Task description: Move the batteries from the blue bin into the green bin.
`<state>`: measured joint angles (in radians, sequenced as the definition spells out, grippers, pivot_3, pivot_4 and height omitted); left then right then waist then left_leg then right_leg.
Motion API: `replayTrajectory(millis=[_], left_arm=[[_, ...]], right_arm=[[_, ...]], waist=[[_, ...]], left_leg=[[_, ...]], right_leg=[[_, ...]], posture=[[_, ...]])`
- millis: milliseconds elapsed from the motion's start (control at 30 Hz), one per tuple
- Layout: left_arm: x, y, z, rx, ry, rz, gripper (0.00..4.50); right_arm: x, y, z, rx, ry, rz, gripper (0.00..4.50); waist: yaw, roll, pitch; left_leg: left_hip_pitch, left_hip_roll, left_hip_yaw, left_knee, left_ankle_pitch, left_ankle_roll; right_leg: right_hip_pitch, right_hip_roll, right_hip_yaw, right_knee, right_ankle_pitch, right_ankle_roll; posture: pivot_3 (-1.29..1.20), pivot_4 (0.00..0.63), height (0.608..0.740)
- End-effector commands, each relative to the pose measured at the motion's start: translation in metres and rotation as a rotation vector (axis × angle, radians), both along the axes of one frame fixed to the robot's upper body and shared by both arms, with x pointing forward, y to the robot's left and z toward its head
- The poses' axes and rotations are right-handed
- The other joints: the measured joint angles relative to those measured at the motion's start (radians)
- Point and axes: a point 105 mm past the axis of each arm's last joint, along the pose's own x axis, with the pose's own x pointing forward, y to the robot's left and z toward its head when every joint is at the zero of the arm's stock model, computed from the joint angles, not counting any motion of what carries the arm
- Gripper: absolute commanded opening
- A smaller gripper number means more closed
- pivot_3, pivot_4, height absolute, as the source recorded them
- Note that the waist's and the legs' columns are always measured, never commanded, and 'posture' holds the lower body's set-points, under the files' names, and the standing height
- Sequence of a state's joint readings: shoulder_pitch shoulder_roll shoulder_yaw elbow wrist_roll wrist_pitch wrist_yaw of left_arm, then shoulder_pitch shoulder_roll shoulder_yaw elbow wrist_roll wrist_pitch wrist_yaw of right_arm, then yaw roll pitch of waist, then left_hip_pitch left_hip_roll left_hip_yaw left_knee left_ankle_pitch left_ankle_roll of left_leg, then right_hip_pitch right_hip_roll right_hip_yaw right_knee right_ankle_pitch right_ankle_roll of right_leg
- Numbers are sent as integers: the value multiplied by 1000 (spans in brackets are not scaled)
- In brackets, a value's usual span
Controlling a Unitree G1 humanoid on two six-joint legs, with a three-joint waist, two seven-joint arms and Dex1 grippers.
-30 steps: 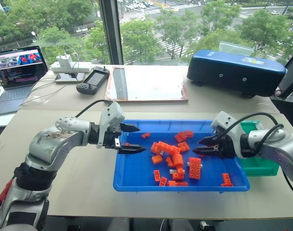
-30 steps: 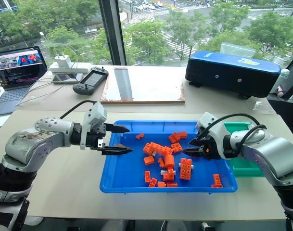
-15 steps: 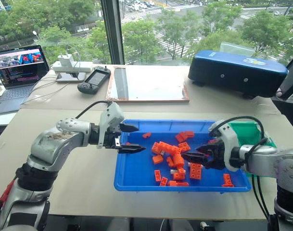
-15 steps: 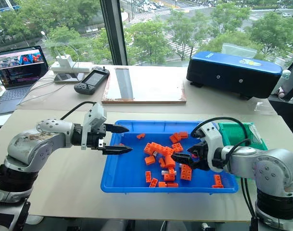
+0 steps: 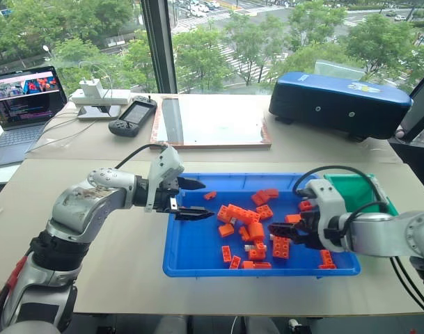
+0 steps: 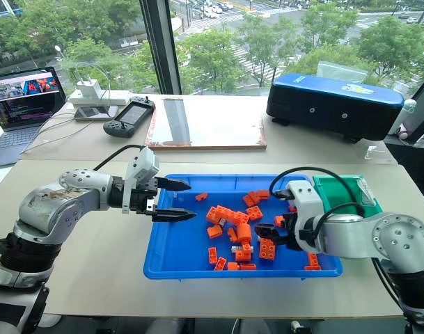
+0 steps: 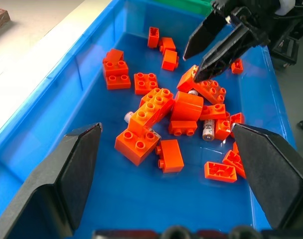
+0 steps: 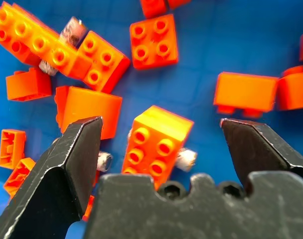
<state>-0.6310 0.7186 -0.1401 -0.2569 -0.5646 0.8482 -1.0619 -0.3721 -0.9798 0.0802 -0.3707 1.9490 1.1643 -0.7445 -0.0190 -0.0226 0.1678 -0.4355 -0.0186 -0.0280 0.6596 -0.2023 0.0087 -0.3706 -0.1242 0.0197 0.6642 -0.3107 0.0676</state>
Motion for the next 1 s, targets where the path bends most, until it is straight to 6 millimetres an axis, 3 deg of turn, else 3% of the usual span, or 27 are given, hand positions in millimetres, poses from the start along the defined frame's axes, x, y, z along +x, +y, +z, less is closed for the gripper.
replayTrajectory(millis=[33,200,333,433,533,733,833,967,1000], left_arm=[[-1,-2,12,-6,-59,-21,4500],[0,-2,14,-4,-66,-19,4500],[0,-2,15,-5,-70,-19,4500],[1,-2,15,-7,-71,-18,4500],[2,-2,15,-6,-71,-16,4500],[2,-2,14,-8,-69,-15,4500],[2,-3,14,-10,-71,-16,4500],[2,-4,14,-9,-77,-16,4500],[2,-4,15,-9,-79,-14,4500]], right_arm=[[0,3,5,4,-25,-16,4418],[1,3,0,-20,-8,-34,4418],[4,0,1,-40,-13,-53,3415],[6,0,5,-42,-28,-49,2262],[9,-1,12,-41,-53,-45,1470],[20,-9,45,-44,-134,-8,1464],[25,-11,65,-192,-211,99,1464],[39,-26,59,-356,-246,129,1464],[42,-27,57,-347,-245,124,1964]], waist=[[1,0,0],[1,0,0],[2,0,0],[2,0,0],[1,0,0],[3,0,0],[0,0,0],[2,0,0],[3,0,0]], left_leg=[[0,0,0,0,0,0],[0,0,0,0,0,0],[0,0,0,0,0,0],[0,0,0,0,0,0],[0,0,0,0,0,0],[-1,0,0,0,0,0],[-1,0,1,0,0,0],[-1,1,-1,0,0,0],[-2,0,0,0,0,0]], right_leg=[[0,0,0,0,0,0],[0,0,0,0,0,0],[0,0,0,0,0,0],[0,0,0,0,0,0],[0,0,0,0,0,0],[0,0,0,-1,0,0],[-1,0,1,0,0,0],[-1,1,0,-1,0,0],[-1,1,0,-2,0,0]], posture=[[0,150,732],[0,150,732],[0,150,732],[0,150,732],[0,150,732],[0,150,732],[0,150,732],[0,150,732],[0,150,732]])
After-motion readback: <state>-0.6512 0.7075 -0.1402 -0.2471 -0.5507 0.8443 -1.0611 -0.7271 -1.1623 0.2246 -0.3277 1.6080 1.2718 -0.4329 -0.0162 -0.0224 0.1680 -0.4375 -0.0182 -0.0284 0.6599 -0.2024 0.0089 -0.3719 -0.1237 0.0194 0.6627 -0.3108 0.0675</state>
